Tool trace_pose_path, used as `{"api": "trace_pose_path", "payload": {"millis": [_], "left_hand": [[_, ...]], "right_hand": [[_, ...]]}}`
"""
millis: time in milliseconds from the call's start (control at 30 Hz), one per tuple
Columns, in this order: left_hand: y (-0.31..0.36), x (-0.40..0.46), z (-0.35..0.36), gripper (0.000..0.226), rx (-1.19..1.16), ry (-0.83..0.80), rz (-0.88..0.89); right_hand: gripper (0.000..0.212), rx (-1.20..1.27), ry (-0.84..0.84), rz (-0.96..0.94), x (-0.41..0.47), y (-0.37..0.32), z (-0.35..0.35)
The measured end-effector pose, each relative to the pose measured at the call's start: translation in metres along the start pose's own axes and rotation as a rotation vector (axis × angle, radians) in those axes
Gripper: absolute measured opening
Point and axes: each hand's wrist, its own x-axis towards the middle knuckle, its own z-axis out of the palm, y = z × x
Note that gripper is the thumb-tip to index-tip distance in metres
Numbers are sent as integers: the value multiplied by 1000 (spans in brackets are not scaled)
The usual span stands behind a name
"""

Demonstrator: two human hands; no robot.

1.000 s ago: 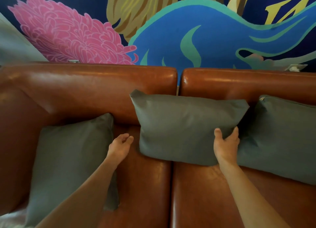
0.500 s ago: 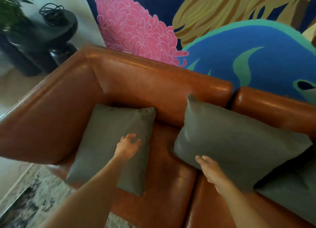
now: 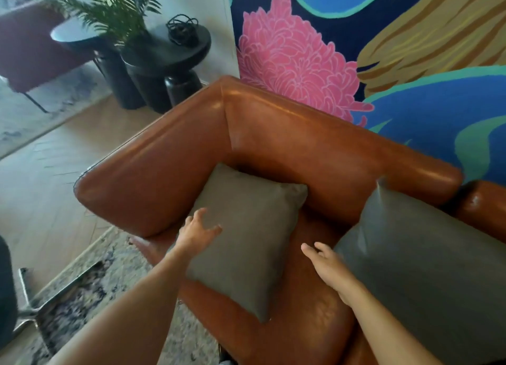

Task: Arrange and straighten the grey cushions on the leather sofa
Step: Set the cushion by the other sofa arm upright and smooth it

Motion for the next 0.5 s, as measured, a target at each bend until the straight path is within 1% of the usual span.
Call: {"api": "trace_pose_path", "payload": {"millis": [200, 400, 500], "left_hand": [[-23, 62, -12, 90, -38, -51, -12], [-36, 124, -11, 107, -108, -190, -73], [-43, 152, -11, 117, -124, -261, -129]], "right_hand": [[87, 66, 45, 64, 52, -26, 43], [97, 117, 73, 197, 93, -36, 80], [104, 115, 87, 229, 110, -44, 93]]}}
